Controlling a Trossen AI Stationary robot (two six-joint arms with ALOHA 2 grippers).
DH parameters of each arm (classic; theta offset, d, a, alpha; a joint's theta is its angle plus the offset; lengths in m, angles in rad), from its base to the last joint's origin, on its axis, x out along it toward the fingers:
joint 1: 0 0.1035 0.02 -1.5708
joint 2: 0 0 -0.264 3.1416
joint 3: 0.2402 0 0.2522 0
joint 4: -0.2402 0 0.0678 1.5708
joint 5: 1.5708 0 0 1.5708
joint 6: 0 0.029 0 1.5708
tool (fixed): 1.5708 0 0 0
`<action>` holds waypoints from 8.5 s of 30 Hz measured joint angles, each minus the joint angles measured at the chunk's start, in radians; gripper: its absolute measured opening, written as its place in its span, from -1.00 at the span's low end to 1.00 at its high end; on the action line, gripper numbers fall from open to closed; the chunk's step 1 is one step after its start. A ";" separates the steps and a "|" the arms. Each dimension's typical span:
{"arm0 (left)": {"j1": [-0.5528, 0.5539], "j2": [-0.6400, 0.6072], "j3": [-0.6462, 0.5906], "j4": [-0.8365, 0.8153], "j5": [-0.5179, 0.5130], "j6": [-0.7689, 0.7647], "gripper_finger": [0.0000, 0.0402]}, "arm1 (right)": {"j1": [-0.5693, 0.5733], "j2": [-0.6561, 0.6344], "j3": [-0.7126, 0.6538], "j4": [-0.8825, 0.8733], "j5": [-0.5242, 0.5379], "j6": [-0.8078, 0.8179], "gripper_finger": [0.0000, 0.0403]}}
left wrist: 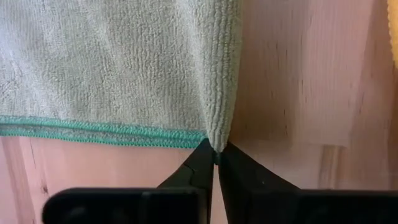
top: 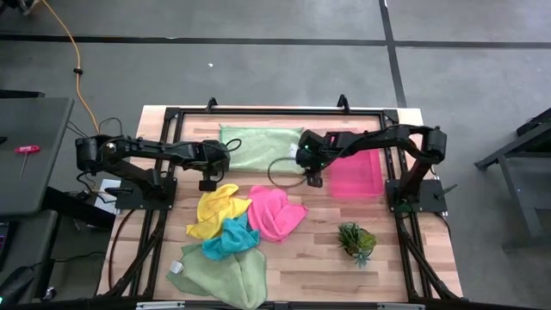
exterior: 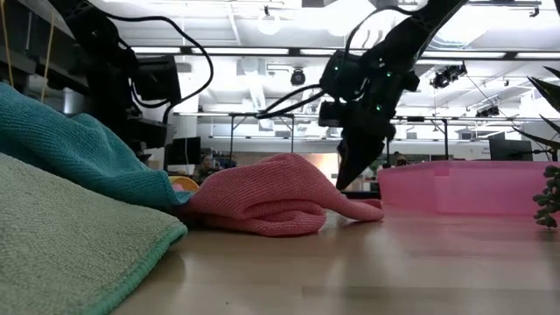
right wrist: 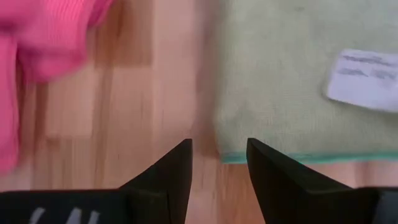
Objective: Fold microfiber towels
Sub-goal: Fold the top light green microfiber cloth
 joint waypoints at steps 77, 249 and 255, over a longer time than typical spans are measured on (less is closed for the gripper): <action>0.345 -0.063 0.222 -0.176 0.167 -0.395 -1.00 | -0.177 -0.123 -0.002 0.065 0.083 0.525 -1.00; -0.163 -0.382 -0.008 0.004 -0.072 -1.118 -0.28 | 0.007 0.082 0.019 0.050 0.222 0.455 -1.00; -0.143 -0.324 -0.008 -0.163 -0.053 -1.320 -0.33 | 0.010 0.087 0.019 0.057 0.214 0.486 -1.00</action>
